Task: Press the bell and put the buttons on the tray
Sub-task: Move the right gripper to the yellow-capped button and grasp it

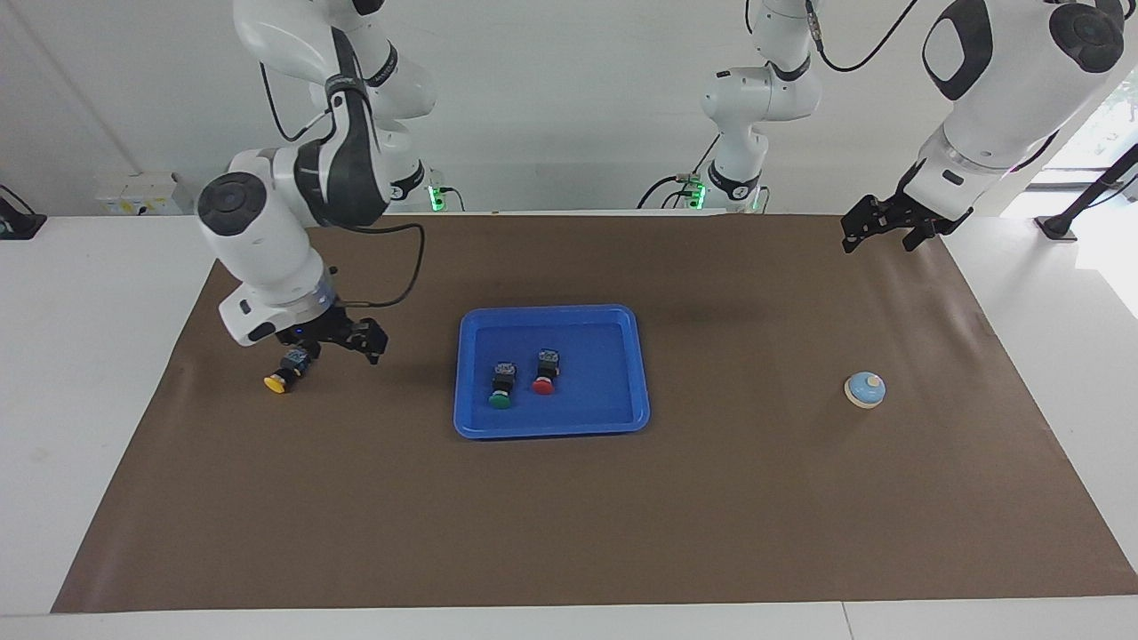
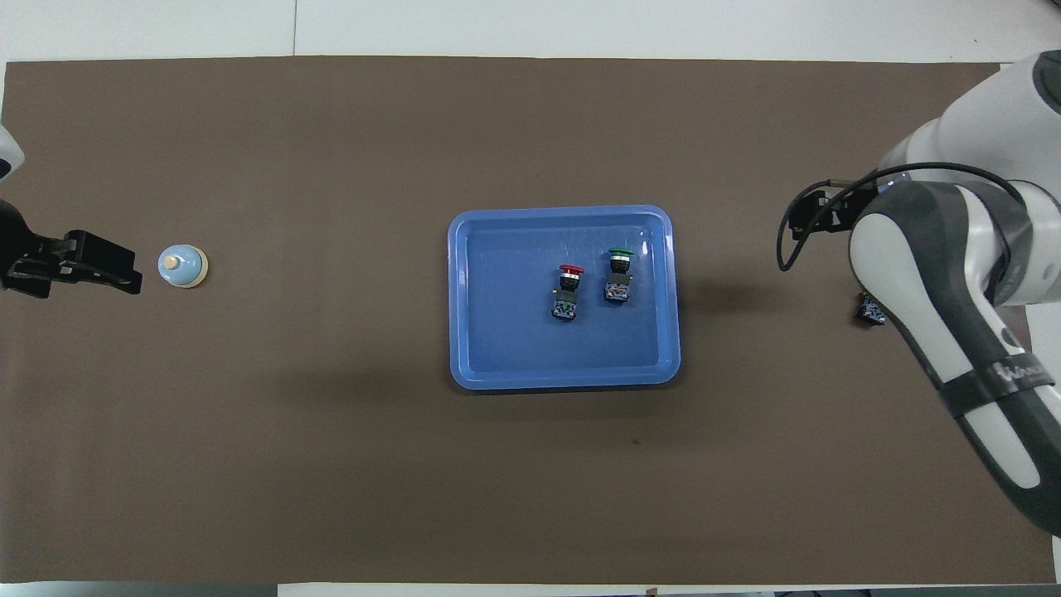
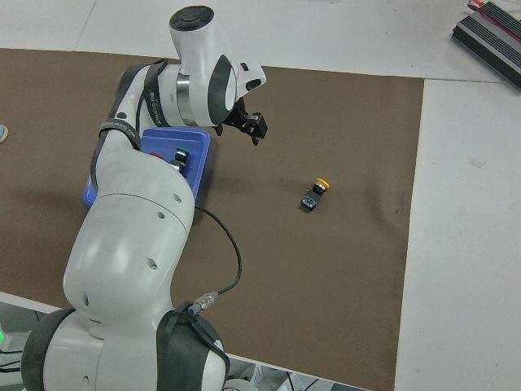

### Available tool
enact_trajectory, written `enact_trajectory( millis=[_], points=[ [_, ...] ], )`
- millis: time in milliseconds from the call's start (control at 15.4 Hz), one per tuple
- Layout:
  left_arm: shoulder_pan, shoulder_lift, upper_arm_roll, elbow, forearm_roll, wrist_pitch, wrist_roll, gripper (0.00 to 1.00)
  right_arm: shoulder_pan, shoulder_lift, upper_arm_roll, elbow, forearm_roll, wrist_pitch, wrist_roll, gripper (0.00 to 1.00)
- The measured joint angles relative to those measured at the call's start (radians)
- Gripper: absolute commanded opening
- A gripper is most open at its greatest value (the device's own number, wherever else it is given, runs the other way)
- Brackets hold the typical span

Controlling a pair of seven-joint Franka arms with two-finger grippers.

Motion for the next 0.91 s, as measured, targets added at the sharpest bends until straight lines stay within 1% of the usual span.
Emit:
enact_trajectory(
  millis=[130, 260, 456, 586, 716, 847, 912],
  points=[
    [0.0, 0.0, 0.0, 0.0, 0.0, 0.0, 0.0, 1.0, -0.067, -0.006, 0.0, -0.074, -0.011, 0.098, -0.05, 1.0],
    [0.0, 0.0, 0.0, 0.0, 0.0, 0.0, 0.0, 1.0, -0.119, -0.024, 0.0, -0.18, -0.016, 0.228, -0.094, 1.0],
    [0.0, 0.0, 0.0, 0.0, 0.0, 0.0, 0.0, 1.0, -0.175, -0.054, 0.0, -0.32, -0.017, 0.401, -0.149, 1.0],
    [0.0, 0.0, 0.0, 0.0, 0.0, 0.0, 0.0, 1.0, -0.184, -0.065, 0.0, -0.372, -0.017, 0.471, -0.154, 1.0],
    [0.0, 0.0, 0.0, 0.0, 0.0, 0.0, 0.0, 1.0, -0.183, -0.064, 0.004, -0.398, -0.017, 0.508, -0.154, 1.0],
    [0.0, 0.0, 0.0, 0.0, 0.0, 0.0, 0.0, 1.0, -0.183, -0.052, 0.005, -0.431, -0.017, 0.565, -0.154, 1.0],
    [0.0, 0.0, 0.0, 0.0, 0.0, 0.0, 0.0, 1.0, -0.184, -0.042, 0.005, -0.447, -0.017, 0.597, -0.154, 0.98]
  ],
)
